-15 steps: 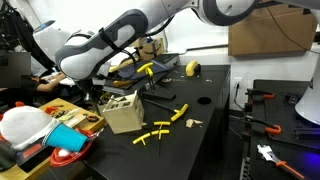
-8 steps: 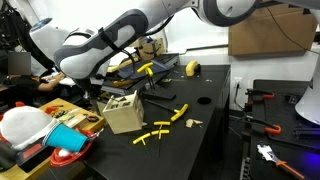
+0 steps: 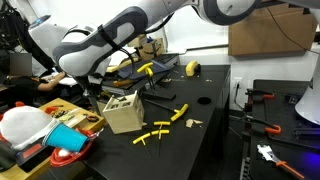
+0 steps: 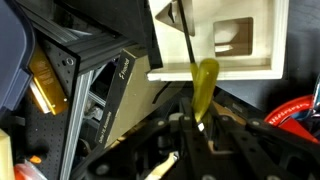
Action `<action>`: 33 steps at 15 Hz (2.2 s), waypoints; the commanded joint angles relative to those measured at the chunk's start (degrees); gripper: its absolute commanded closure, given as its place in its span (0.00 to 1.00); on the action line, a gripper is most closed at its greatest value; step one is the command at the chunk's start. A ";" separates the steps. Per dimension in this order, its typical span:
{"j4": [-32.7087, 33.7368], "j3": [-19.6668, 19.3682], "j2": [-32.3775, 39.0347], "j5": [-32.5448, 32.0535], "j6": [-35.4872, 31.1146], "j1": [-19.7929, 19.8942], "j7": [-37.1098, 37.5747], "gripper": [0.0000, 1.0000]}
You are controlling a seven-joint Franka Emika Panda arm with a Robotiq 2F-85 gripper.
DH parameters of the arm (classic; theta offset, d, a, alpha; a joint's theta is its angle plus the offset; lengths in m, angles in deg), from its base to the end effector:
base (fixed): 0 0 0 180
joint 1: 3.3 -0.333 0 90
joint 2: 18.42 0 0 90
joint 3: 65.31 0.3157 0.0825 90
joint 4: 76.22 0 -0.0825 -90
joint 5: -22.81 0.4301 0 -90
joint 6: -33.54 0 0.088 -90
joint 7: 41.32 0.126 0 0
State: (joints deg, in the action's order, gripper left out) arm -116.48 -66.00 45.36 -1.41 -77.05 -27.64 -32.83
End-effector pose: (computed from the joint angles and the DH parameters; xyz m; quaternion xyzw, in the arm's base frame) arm 0.8008 0.3173 0.2669 0.9576 0.1940 0.1109 0.1818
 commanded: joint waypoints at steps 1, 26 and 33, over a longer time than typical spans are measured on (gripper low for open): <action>-1.58 0.48 -3.30 2.13 3.88 0.68 3.75 0.96; -23.20 -2.81 -24.19 5.54 -7.22 4.31 35.09 0.96; -38.87 -4.67 -35.64 1.38 -12.20 3.62 48.28 0.96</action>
State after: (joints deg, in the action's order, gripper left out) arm -143.99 -69.27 17.85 2.01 -86.38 -23.08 9.80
